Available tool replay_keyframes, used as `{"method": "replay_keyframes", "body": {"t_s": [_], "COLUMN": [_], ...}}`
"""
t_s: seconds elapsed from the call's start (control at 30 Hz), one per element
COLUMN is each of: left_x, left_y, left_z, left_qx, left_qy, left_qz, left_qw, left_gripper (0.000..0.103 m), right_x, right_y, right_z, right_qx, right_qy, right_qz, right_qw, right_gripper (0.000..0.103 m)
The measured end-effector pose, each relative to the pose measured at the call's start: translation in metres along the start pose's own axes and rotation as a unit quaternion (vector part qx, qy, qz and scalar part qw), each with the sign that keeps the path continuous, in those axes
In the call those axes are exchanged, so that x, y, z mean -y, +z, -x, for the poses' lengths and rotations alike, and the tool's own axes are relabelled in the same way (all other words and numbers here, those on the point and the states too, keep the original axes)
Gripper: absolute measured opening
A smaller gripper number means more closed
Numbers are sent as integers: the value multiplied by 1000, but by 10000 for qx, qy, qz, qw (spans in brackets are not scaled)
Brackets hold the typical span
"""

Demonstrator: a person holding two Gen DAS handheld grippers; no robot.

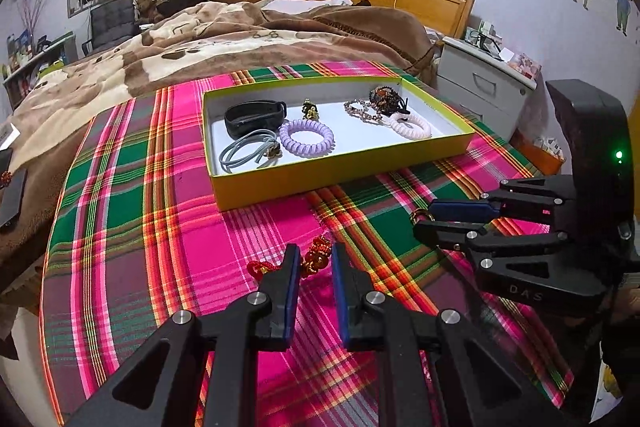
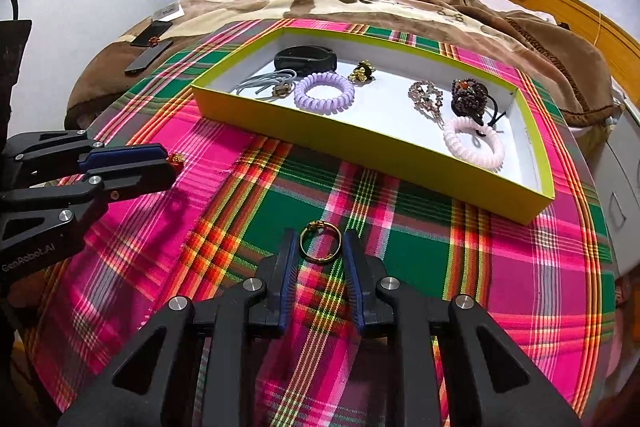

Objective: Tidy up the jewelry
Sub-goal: 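Grasp the red beaded bracelet with the left gripper while the right gripper holds the gold ring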

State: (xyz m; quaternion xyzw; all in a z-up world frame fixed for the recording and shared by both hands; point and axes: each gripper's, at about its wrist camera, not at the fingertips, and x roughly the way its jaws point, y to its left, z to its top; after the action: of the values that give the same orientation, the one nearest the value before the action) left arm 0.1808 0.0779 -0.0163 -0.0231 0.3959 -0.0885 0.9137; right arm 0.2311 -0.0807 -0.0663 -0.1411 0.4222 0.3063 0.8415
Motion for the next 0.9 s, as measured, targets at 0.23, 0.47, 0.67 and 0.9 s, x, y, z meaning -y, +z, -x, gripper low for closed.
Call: {"method": "replay_keyframes", "body": {"t_s": [0.23,0.47,0.67,0.9], "left_x": [3,7,11,16], "left_y": [-1,3,13,35], "left_z": [8,22,30,32], "left_qx": [86,350,547,664], "left_qy": [-54,-160,-185,-126], "left_qz": [58,217,258,52], "left_qw": [9999,9990,9980,9977], "left_gripper": [16,16,16,16], "right_x": [2,8,14,25], "right_y": [-5,-8,-3,8], "right_z": [7,26,43,56], "right_qx": [76,330,556,746], "right_qy": [36,48,75,53], "right_qz": [-140,-315,-441,-506], "right_qw": [9999,9989,9974,9959], "right_gripper": [23,23,23,23]}}
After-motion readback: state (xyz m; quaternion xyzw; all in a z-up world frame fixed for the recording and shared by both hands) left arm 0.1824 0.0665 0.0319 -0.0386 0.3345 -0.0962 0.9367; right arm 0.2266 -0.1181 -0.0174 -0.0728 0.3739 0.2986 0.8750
